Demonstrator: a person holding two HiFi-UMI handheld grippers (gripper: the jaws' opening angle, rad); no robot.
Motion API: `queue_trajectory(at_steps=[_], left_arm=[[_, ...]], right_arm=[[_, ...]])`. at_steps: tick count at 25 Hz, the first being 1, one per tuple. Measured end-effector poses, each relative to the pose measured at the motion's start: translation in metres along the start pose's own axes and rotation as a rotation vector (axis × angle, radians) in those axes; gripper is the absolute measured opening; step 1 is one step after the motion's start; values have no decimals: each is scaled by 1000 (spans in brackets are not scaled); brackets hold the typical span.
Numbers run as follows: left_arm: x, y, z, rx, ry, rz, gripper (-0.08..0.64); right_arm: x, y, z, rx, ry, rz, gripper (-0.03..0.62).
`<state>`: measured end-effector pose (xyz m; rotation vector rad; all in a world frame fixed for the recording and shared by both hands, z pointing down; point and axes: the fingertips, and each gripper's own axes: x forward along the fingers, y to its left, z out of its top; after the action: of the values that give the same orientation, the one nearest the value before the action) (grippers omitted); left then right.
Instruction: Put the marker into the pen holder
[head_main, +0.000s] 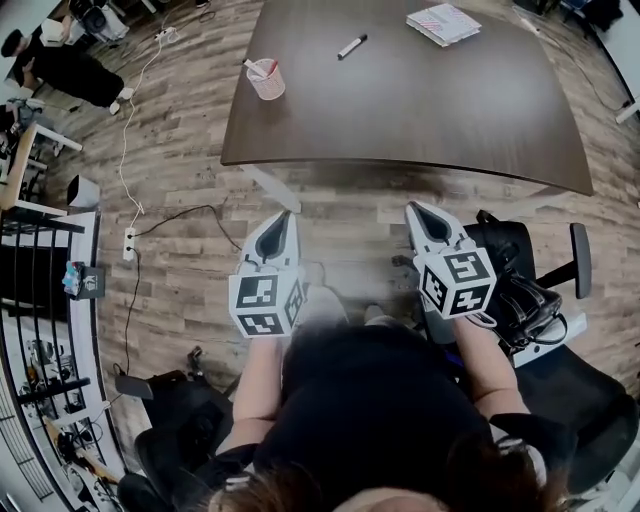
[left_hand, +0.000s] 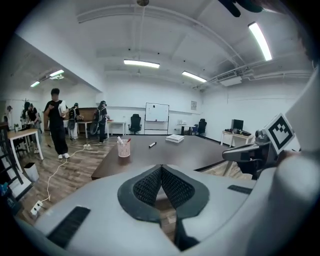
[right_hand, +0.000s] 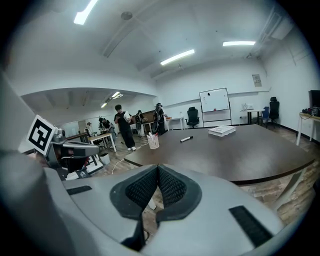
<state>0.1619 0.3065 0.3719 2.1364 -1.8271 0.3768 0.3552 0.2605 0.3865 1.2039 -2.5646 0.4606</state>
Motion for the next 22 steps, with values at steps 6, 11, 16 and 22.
queue_trajectory(at_steps=[6, 11, 16, 22], left_arm=[[40, 61, 16, 12, 7, -64, 28], [60, 122, 28, 12, 20, -98, 28], [73, 174, 30, 12, 27, -119, 28], [89, 221, 34, 5, 21, -134, 28]], right_arm=[[66, 18, 19, 41, 0, -45, 20], [125, 45, 45, 57, -11, -75, 20], [175, 64, 61, 63, -12, -114, 20], [218, 82, 73, 57, 15, -134, 20]])
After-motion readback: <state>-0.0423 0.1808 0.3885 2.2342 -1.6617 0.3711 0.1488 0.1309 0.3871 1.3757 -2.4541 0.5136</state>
